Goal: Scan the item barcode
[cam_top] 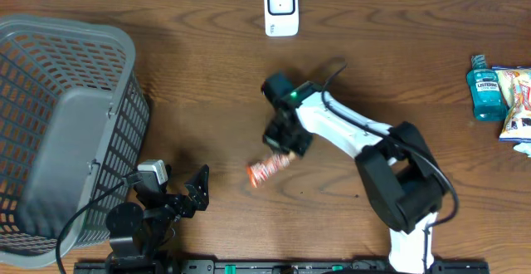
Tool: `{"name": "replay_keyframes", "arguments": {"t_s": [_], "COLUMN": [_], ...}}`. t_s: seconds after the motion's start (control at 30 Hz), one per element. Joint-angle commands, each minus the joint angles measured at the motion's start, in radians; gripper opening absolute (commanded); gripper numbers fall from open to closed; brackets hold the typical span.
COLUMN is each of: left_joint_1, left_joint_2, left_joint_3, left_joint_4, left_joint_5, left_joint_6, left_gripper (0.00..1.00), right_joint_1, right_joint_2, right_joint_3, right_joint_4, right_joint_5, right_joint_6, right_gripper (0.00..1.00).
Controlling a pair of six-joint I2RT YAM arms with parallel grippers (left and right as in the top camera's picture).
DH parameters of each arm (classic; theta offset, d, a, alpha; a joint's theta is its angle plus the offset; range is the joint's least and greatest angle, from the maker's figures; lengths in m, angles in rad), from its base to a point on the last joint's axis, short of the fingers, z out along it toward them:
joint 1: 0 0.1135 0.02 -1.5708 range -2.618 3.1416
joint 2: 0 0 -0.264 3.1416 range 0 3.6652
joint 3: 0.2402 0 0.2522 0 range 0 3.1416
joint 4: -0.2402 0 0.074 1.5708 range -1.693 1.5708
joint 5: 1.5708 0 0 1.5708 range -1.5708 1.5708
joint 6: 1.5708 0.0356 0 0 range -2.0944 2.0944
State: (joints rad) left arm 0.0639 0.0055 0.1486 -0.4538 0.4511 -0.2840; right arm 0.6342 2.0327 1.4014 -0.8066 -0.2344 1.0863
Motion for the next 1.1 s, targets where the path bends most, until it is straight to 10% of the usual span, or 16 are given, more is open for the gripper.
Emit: {"name": "replay_keyframes", "arguments": {"t_s": [0.0, 0.23, 0.27, 0.33, 0.4, 0.7, 1.07], "left_joint_1": [0.005, 0.005, 0.005, 0.005, 0.005, 0.005, 0.005], "left_joint_2": [-0.002, -0.002, -0.002, -0.002, -0.002, -0.002, -0.002], "left_joint_3": [-0.014, -0.014, -0.014, -0.014, -0.014, -0.014, -0.014], "left_joint_4": [-0.021, -0.021, -0.021, -0.021, -0.021, -0.021, -0.021], "left_joint_5": [0.012, 0.012, 0.012, 0.012, 0.012, 0.012, 0.012], "left_joint_6": [0.009, 0.009, 0.009, 0.009, 0.009, 0.009, 0.009], "left_gripper": [0.99, 0.99, 0.99, 0.99, 0.99, 0.99, 0.99], "right_joint_1": [0.009, 0.051, 0.055, 0.052, 0.041, -0.019, 0.015], "right_joint_2": [-0.122, -0.145, -0.139, -0.138, -0.134, -0.064, 0.206], "right_joint_3": [-0.006, -0.013, -0.013, -0.013, -0.013, 0.064, 0.378], "right_joint_4": [0.092, 0.107, 0.105, 0.076, 0.071, -0.013, -0.284], "right_joint_5": [0.11, 0.132, 0.161, 0.235, 0.245, 0.206, 0.196], "right_joint_6": [-0.347, -0.464, -0.402, -0.18, -0.169, -0.11, 0.0], "right_gripper": [0.01, 0.02, 0.11, 0.61, 0.74, 0.53, 0.51]}}
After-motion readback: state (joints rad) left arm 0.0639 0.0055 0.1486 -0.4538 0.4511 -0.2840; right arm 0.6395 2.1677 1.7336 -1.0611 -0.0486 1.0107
